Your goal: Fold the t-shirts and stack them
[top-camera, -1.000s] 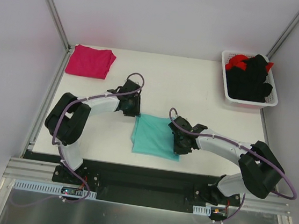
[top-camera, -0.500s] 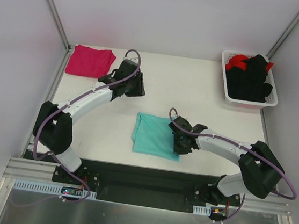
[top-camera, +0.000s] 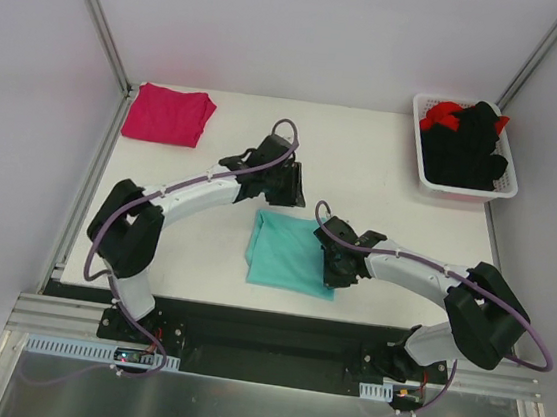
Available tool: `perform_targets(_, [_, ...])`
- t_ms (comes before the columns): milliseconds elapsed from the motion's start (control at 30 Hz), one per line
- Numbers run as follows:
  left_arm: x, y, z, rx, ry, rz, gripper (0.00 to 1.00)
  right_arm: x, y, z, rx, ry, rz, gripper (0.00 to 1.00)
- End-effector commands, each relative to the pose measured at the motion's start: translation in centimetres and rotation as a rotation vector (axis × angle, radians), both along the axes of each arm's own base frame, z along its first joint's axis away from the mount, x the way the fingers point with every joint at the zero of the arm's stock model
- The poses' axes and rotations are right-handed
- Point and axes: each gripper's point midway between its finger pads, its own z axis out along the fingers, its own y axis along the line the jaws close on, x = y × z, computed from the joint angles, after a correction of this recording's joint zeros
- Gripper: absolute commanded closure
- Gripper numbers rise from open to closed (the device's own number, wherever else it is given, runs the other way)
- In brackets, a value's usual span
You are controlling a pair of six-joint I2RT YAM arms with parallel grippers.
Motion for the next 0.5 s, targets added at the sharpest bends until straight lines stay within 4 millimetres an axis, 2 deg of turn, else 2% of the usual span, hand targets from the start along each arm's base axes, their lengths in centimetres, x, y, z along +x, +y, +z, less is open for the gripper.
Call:
perform_targets(0, [0.3,-2.5,0.2,-0.083,0.03,-0.02,0.66,-0.6,-1.3,-0.1,-0.056,0.024,0.011,0.99])
perform_targets(233, [0.1,-2.6,-1.6,-0.079,0.063,-0.017,0.66,-0.6,-1.2,-0.3,-0.056,0.027,0.009,0.99])
perform_targets(467, [-1.0,-2.5,-4.2,-0.084,0.131,-0.005,0.67,-0.7,-1.3,-0.5,-0.065,0.034,0.012,0.99])
